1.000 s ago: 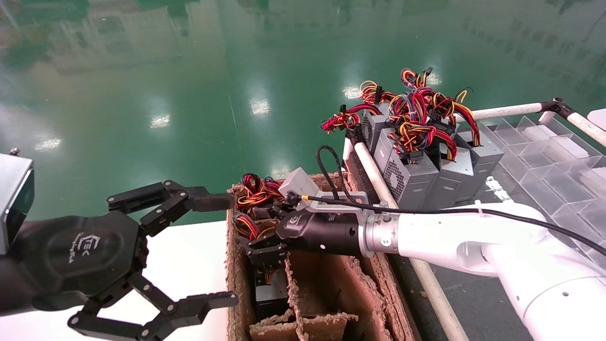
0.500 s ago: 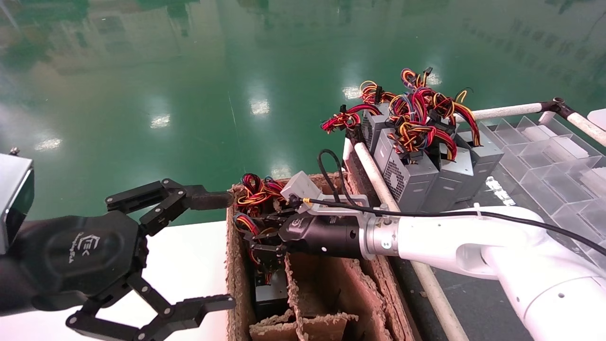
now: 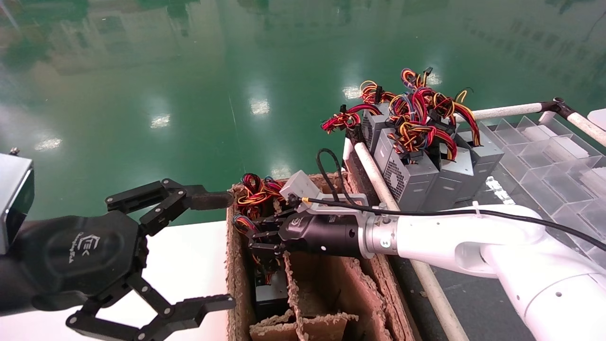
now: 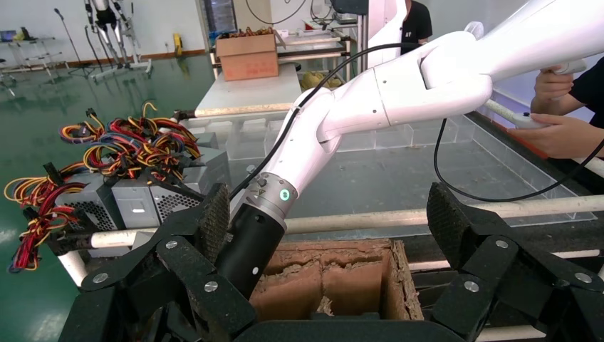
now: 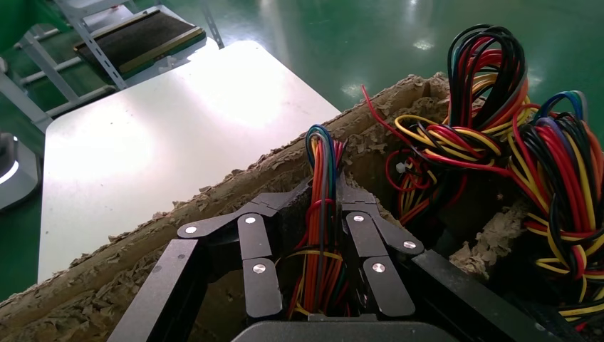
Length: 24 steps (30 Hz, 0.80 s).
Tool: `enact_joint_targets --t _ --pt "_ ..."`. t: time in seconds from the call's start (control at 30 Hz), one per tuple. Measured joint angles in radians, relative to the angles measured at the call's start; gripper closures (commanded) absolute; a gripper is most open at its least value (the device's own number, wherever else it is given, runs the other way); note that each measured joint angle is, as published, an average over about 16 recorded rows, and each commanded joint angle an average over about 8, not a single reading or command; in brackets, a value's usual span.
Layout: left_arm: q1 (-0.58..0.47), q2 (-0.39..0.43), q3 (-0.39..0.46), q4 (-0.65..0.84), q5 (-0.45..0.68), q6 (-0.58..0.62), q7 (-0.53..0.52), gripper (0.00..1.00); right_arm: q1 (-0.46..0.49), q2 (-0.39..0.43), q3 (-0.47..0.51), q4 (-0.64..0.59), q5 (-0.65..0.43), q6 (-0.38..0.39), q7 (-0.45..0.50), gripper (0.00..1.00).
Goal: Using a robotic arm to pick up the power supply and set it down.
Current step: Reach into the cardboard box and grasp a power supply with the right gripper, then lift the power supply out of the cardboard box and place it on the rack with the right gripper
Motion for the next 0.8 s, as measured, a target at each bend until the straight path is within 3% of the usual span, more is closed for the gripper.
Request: enact_joint_targets --t 0.3,0.8 --pt "0.0 0.0 0.0 0.0 0.0 0.0 0.0 0.0 0.012 0.021 0.003 -0.028 0.06 -0.066 -0.027 1.0" --pt "0.0 0.0 0.001 0.0 0.0 0.0 0.0 0.0 0.038 0.153 0.089 -0.025 0.21 -0.293 -0.052 1.0"
